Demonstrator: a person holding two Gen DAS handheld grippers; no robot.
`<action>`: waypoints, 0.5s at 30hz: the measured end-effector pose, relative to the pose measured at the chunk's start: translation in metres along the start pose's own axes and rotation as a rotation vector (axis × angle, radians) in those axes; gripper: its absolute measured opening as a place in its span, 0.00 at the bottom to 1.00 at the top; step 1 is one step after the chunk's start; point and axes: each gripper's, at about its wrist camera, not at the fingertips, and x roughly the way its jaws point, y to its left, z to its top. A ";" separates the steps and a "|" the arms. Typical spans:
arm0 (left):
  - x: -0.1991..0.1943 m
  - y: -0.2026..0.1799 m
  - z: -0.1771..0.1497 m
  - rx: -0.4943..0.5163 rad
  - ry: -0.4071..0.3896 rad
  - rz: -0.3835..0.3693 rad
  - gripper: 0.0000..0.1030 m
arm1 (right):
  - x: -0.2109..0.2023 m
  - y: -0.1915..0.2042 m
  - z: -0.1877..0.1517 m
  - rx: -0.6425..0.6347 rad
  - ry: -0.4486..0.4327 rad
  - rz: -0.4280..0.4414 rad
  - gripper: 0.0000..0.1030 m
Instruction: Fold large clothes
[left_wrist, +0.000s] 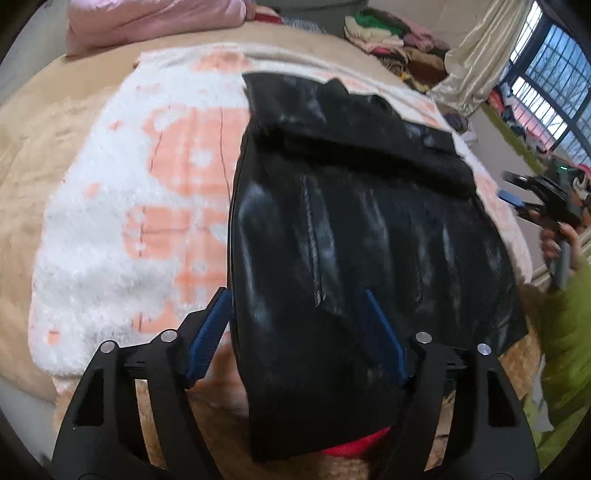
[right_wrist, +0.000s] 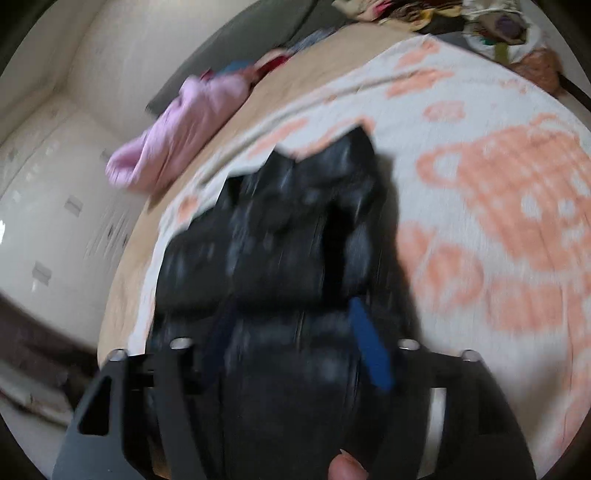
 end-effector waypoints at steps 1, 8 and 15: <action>0.003 0.001 -0.001 0.003 0.016 0.010 0.66 | -0.004 0.005 -0.014 -0.038 0.035 -0.019 0.69; 0.016 0.005 -0.009 0.029 0.103 0.043 0.79 | -0.017 0.011 -0.102 -0.184 0.245 -0.173 0.84; 0.029 -0.001 -0.027 0.059 0.206 0.013 0.79 | -0.004 0.024 -0.150 -0.312 0.350 -0.280 0.84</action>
